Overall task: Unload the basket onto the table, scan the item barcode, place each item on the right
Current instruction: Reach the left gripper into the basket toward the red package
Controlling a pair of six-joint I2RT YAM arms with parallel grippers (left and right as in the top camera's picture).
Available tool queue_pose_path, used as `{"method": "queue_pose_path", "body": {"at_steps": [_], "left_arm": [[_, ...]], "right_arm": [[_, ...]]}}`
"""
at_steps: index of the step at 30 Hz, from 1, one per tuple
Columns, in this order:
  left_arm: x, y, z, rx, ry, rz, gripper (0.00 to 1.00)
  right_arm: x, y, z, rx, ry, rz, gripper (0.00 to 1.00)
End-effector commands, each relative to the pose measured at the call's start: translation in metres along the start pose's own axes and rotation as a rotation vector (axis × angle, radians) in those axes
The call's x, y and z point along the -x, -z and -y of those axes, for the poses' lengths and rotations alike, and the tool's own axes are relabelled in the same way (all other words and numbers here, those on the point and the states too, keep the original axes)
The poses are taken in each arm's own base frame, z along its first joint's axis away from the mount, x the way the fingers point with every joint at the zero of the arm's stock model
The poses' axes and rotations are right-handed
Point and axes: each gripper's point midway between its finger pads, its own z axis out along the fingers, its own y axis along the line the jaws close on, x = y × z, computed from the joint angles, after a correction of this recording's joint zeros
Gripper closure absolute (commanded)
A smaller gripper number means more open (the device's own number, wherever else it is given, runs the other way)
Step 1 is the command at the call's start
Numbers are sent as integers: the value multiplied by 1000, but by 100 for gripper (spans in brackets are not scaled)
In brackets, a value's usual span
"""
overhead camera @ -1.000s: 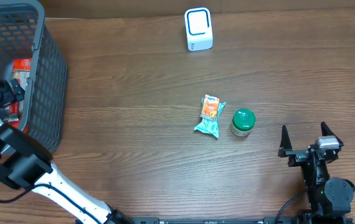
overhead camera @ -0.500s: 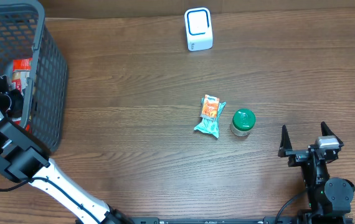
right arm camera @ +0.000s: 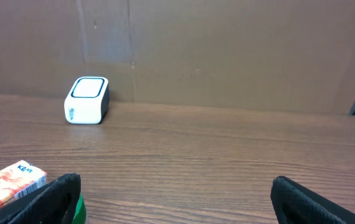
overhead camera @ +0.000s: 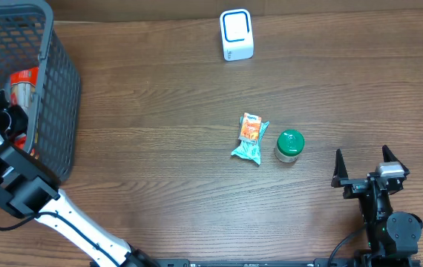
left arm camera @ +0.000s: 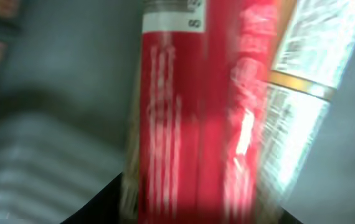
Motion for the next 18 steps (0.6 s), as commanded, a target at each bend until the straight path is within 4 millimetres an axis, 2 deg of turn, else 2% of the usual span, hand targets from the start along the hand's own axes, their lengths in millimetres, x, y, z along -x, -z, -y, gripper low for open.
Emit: {"method": "queue_pose_path", "body": {"at_steps": [1, 3, 8, 11, 12, 14, 15, 16, 18], "left_arm": [[43, 111, 3, 17, 79, 260, 59], [48, 141, 5, 22, 103, 324, 60], [54, 237, 21, -17, 141, 532, 61], [50, 290, 34, -58, 144, 643, 57], [48, 301, 36, -59, 138, 668, 55], [44, 316, 35, -42, 137, 695, 50], [44, 316, 33, -30, 142, 694, 46], [42, 314, 31, -19, 147, 685, 42], [40, 300, 27, -3, 158, 647, 28]], "right_arm": [[-2, 0, 1, -2, 4, 2, 0], [-2, 0, 1, -2, 4, 2, 0], [-2, 0, 1, -2, 4, 2, 0], [-2, 0, 1, -2, 4, 2, 0], [-2, 0, 1, -2, 4, 2, 0], [-2, 0, 1, -2, 4, 2, 0], [-2, 0, 1, -2, 4, 2, 0], [-2, 0, 1, -2, 4, 2, 0], [-2, 0, 1, -2, 4, 2, 0]]}}
